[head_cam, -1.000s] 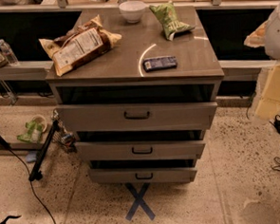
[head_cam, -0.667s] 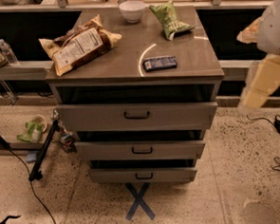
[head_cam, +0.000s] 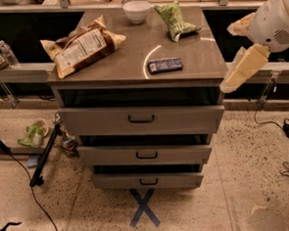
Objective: Move rxbar blueberry near green jalapeno chip bag
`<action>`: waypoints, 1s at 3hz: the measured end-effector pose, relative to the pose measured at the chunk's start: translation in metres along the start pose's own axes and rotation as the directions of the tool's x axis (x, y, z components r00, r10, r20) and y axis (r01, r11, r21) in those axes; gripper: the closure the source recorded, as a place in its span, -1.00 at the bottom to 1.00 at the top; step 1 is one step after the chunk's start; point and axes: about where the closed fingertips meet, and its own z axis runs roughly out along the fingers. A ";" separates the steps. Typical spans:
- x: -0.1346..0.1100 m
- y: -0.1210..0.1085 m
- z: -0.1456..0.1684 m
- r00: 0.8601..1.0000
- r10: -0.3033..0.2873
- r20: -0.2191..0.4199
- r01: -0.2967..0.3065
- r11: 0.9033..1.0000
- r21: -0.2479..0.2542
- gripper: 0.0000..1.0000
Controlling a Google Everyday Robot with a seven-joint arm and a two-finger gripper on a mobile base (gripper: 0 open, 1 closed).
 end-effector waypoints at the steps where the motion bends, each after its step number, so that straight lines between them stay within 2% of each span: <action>1: -0.003 -0.033 0.017 0.986 0.043 0.162 -0.043 0.999 -0.005 -1.00; 2: -0.006 -0.069 0.052 0.960 0.094 0.264 -0.096 0.995 -0.002 -1.00; 3: -0.007 -0.069 0.057 0.957 0.093 0.276 -0.093 0.996 -0.013 -1.00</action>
Offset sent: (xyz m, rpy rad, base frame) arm 0.1332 0.0133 -0.0288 0.3812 -0.0875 -0.0578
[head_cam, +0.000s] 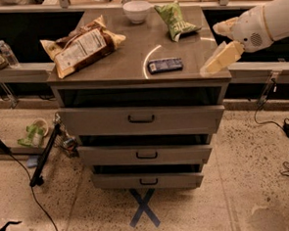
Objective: Move rxbar blueberry near green jalapeno chip bag
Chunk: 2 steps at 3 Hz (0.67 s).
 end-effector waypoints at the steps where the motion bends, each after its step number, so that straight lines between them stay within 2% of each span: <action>1: 0.002 -0.017 0.025 1.000 -0.018 0.021 0.018 1.000 -0.024 -1.00; 2: 0.004 -0.030 0.042 0.999 -0.023 0.033 0.024 0.999 -0.029 -1.00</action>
Offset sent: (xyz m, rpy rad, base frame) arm 0.0658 0.0156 -0.0275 0.0308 -0.0250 0.0461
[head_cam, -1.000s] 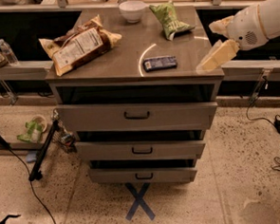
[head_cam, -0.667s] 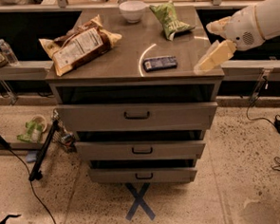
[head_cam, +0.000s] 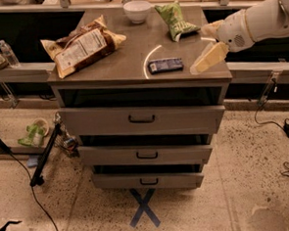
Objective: Move rxbar blueberry near green jalapeno chip bag
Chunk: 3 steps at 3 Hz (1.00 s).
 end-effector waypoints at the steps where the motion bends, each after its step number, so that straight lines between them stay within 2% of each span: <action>1: 0.006 -0.011 0.018 1.000 -0.001 -0.004 0.001 1.000 -0.005 -1.00; 2: 0.013 -0.014 0.030 1.000 0.007 -0.007 -0.007 1.000 -0.014 -1.00; 3: 0.020 -0.020 0.053 0.999 0.032 -0.003 -0.032 0.998 -0.053 -1.00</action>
Offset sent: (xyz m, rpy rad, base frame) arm 0.0300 0.0064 -0.0350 -0.0032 0.0233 -0.0004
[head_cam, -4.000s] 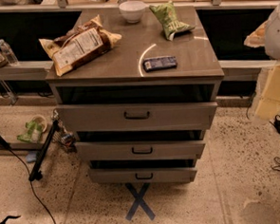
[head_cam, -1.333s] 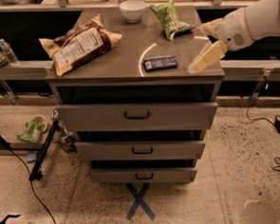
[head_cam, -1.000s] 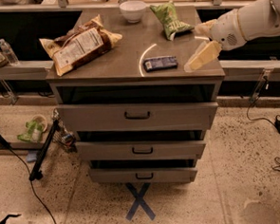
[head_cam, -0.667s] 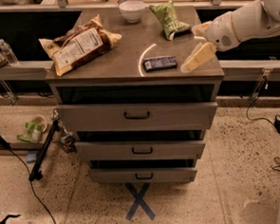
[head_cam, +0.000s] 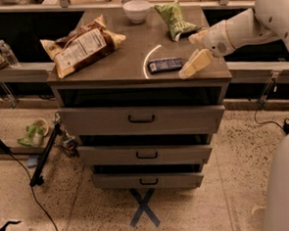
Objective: Move rxbar blueberry near green jalapeno chip bag
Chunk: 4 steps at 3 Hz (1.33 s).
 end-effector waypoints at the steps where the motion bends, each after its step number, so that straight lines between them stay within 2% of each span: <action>1: 0.000 -0.013 0.027 1.000 0.014 0.010 -0.014 1.000 -0.016 -0.93; 3: -0.001 -0.020 0.055 0.999 0.036 0.009 -0.036 0.999 -0.028 -0.03; 4: -0.003 -0.018 0.069 0.999 0.030 0.015 -0.029 0.998 -0.059 0.56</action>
Offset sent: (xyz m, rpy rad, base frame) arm 0.0479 0.0279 -0.0222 0.0256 0.0284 -0.0081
